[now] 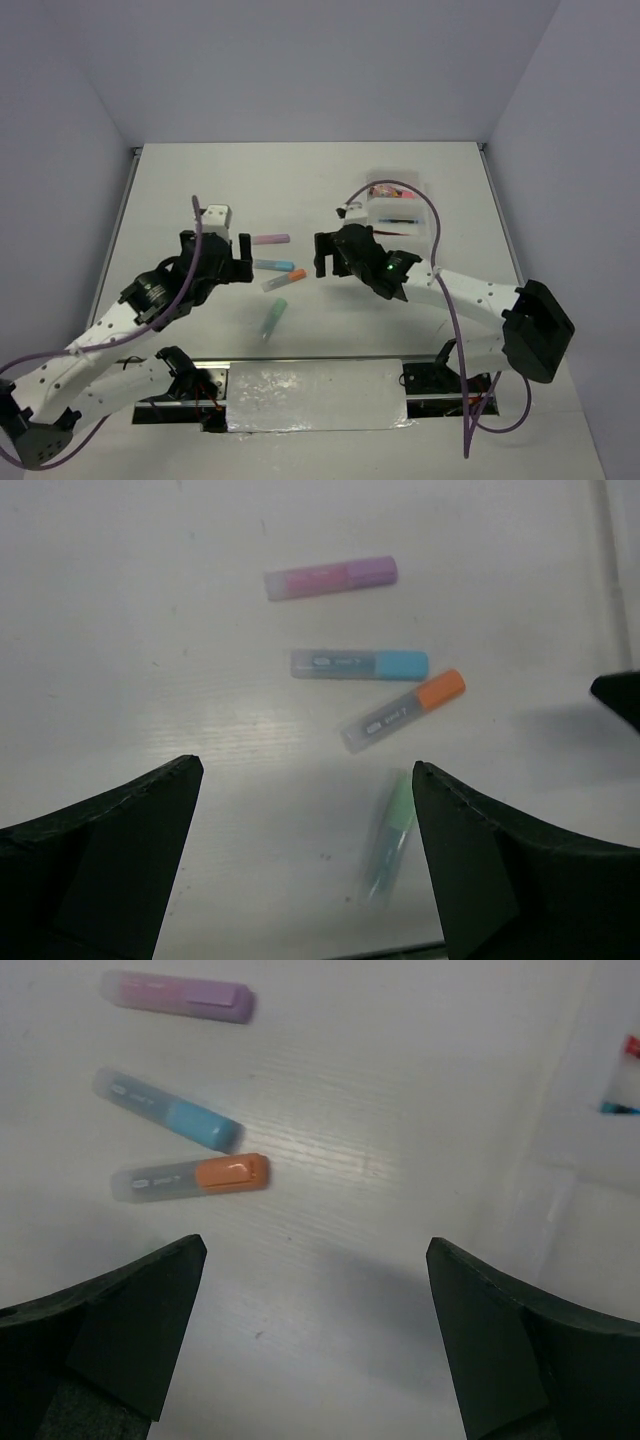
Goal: Sort the stationery into containers
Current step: Pick up the pen from the center of the board.
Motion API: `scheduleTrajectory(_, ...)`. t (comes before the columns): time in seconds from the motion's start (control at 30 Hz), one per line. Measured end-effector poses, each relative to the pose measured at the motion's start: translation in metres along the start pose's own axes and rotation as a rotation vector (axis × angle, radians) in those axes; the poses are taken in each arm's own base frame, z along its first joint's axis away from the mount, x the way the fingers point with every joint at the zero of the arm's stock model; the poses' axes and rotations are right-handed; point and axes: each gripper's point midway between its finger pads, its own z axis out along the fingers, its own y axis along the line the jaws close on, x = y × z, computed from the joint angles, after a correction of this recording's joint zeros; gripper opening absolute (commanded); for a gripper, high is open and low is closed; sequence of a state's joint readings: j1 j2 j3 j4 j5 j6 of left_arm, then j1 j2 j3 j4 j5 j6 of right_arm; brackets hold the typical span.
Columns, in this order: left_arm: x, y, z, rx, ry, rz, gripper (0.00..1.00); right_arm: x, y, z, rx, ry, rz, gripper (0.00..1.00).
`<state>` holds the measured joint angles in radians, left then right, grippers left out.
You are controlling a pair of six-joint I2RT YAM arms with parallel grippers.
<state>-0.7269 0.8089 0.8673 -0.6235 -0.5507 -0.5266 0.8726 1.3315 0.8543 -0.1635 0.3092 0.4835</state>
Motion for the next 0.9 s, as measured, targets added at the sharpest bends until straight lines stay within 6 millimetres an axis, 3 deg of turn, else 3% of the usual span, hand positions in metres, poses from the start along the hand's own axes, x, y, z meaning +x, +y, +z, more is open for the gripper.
scheduleTrajectory(0.1,0.029,-0.023,0.022,0.045,0.14,0.037,0.99,0.001,-0.021,-0.017,0.078,-0.03,0.072,1.0)
scheduleTrajectory(0.23,0.096,-0.049,0.05,0.09,0.351,0.099,0.99,-0.037,-0.028,-0.063,0.066,-0.166,0.145,1.0)
scheduleTrajectory(0.33,0.142,-0.055,0.052,0.117,0.471,0.136,0.99,-0.055,-0.032,-0.099,0.022,-0.243,0.173,1.0)
scheduleTrajectory(0.5,0.174,-0.068,0.054,0.161,0.533,0.148,0.9,-0.071,-0.041,-0.16,-0.069,-0.35,0.193,1.0)
scheduleTrajectory(0.6,0.187,-0.077,0.057,0.171,0.55,0.161,0.73,-0.073,-0.049,-0.186,-0.091,-0.382,0.19,1.0)
scheduleTrajectory(0.67,0.2,-0.08,0.059,0.157,0.569,0.193,0.52,-0.071,-0.053,-0.193,-0.093,-0.381,0.182,1.0)
scheduleTrajectory(0.83,0.198,-0.092,0.068,0.138,0.525,0.2,0.03,-0.055,-0.06,-0.199,-0.088,-0.333,0.146,1.0)
scheduleTrajectory(0.9,0.196,-0.1,0.069,0.151,0.505,0.214,0.0,-0.052,-0.063,-0.201,-0.077,-0.315,0.133,1.0)
